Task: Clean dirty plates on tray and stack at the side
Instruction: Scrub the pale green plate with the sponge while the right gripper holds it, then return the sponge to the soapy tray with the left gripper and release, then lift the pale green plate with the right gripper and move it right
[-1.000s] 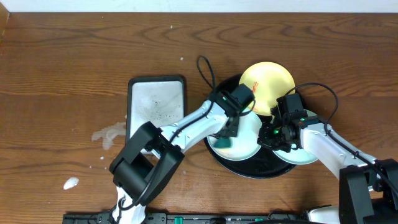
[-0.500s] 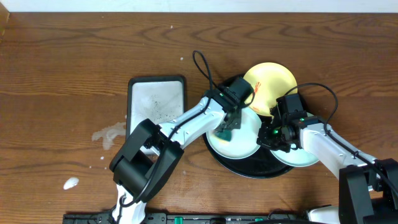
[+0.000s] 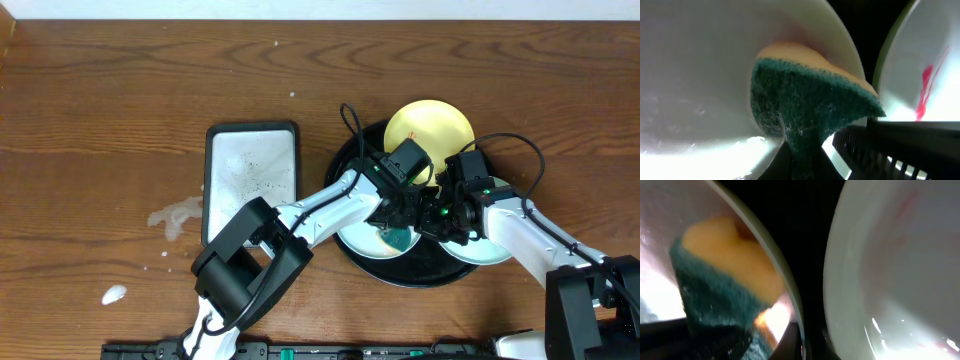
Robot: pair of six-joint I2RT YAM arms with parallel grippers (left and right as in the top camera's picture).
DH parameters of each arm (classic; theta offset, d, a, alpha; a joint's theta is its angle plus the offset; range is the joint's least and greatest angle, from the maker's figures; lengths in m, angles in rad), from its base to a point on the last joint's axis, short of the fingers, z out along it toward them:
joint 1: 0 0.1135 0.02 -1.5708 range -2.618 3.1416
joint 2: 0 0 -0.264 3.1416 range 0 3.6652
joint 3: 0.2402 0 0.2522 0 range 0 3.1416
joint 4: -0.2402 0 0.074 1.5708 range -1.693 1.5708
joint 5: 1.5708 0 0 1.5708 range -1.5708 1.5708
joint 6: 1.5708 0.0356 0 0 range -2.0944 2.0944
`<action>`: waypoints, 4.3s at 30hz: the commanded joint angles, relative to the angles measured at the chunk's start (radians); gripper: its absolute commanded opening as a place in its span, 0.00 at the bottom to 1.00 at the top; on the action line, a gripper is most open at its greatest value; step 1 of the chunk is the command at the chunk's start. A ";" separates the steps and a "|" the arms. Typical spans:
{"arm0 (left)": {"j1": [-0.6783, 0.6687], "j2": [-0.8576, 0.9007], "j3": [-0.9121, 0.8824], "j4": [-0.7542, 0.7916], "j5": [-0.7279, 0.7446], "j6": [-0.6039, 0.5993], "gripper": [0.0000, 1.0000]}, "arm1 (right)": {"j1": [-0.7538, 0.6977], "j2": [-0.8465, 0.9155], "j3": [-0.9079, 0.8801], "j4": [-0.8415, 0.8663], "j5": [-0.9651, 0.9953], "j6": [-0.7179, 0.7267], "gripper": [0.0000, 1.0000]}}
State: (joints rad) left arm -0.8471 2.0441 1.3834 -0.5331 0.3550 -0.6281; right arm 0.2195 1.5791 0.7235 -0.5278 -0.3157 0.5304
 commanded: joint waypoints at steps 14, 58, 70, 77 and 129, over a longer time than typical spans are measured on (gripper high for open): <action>0.163 0.050 -0.016 -0.260 -0.543 0.002 0.08 | -0.008 0.022 -0.021 -0.019 0.080 -0.012 0.01; 0.649 -0.387 -0.037 -0.507 -0.312 0.301 0.44 | 0.383 -0.414 0.313 -0.441 0.874 -0.270 0.01; 0.650 -0.678 -0.037 -0.537 -0.275 0.317 0.70 | 0.728 -0.414 0.313 -0.501 1.323 -0.270 0.01; 0.650 -0.832 -0.037 -0.592 -0.276 0.317 0.77 | 0.795 -0.414 0.313 -0.500 1.398 -0.323 0.01; 0.650 -0.869 -0.037 -0.591 -0.276 0.317 0.83 | 0.856 -0.414 0.314 -0.455 1.497 -0.401 0.01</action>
State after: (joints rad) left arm -0.2028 1.1778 1.3445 -1.1210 0.0765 -0.3161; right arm 1.0649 1.1767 1.0164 -0.9859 1.1416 0.1284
